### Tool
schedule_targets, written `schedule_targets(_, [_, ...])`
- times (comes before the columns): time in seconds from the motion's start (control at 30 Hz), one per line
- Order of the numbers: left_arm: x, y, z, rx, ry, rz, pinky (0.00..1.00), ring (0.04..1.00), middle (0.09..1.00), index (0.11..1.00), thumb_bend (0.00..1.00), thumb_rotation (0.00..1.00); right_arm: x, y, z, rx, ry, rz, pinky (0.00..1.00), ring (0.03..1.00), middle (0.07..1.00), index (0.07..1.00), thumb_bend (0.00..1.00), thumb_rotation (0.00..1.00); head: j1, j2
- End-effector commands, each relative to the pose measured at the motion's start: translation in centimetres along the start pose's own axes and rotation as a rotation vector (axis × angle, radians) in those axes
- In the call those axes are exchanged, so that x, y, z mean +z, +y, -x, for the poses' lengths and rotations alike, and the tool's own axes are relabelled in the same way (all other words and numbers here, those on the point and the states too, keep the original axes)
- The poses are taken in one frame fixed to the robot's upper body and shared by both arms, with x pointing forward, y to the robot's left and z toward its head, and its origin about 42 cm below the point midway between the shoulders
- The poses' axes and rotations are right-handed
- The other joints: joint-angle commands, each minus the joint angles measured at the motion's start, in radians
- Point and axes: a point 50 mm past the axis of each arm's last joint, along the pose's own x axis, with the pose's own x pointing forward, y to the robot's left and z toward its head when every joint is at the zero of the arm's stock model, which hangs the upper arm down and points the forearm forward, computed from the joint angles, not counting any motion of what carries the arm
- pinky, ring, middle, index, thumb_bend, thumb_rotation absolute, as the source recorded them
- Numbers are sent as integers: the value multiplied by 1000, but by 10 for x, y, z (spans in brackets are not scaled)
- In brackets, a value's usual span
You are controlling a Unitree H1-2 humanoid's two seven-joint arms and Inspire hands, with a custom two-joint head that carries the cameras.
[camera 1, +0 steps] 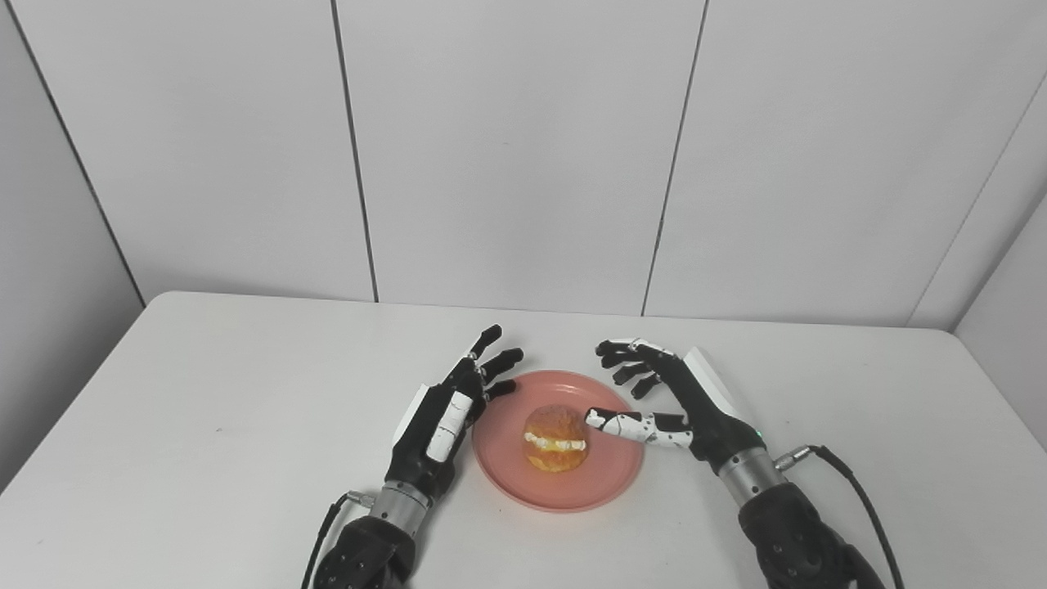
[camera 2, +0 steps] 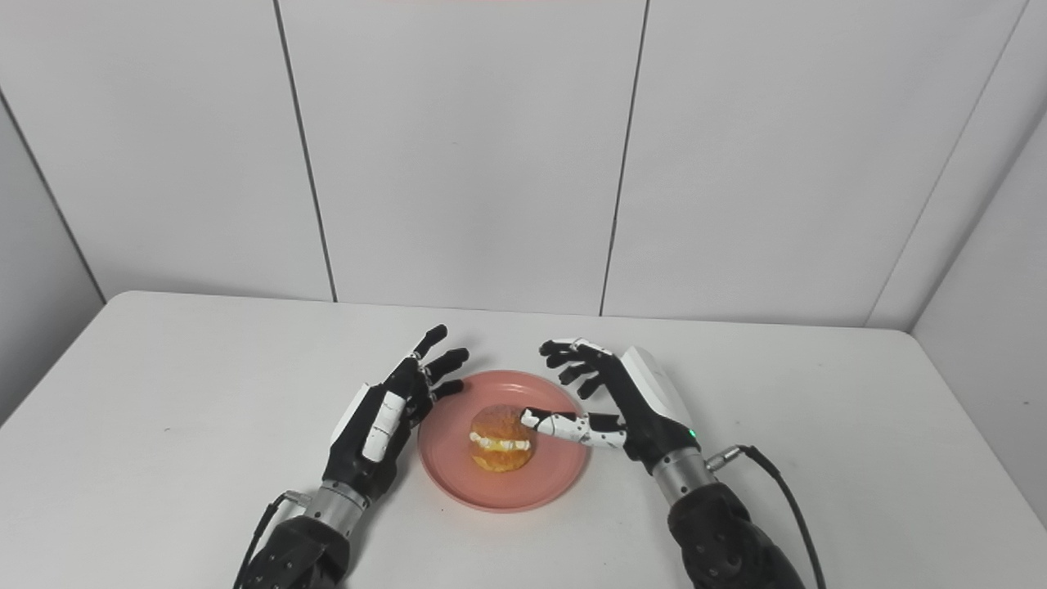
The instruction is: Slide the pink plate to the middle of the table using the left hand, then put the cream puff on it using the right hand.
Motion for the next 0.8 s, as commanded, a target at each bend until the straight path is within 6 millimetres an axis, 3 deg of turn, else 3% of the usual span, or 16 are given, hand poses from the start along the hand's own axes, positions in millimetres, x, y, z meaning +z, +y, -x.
schedule_targets(0.0, [-39,-10,41,68,91,19,941,944,911,882,964,889,1,-4,0,-70,-68,-89,669,741,780,792,825,816,0,1])
schedule_targets(0.17, [-38,-5,42,121,58,-19,1000,998,985,894,964,900,-23,5,12,-150,-18,-244,772,825,836,833,811,900,-3,3])
schedule_targets(0.5, [-38,3,43,203,64,-78,1000,1000,1000,927,945,931,-52,23,28,-254,66,-409,815,844,863,866,884,999,-11,7])
schedule_targets(0.6, [-41,3,43,223,78,-89,1000,1000,1000,936,861,946,-58,28,32,-262,96,-441,816,840,863,865,918,1000,-11,8])
schedule_targets(0.77, [-43,2,43,237,102,-73,1000,1000,1000,958,804,938,-64,34,35,-255,122,-487,927,899,898,883,964,995,-11,10])
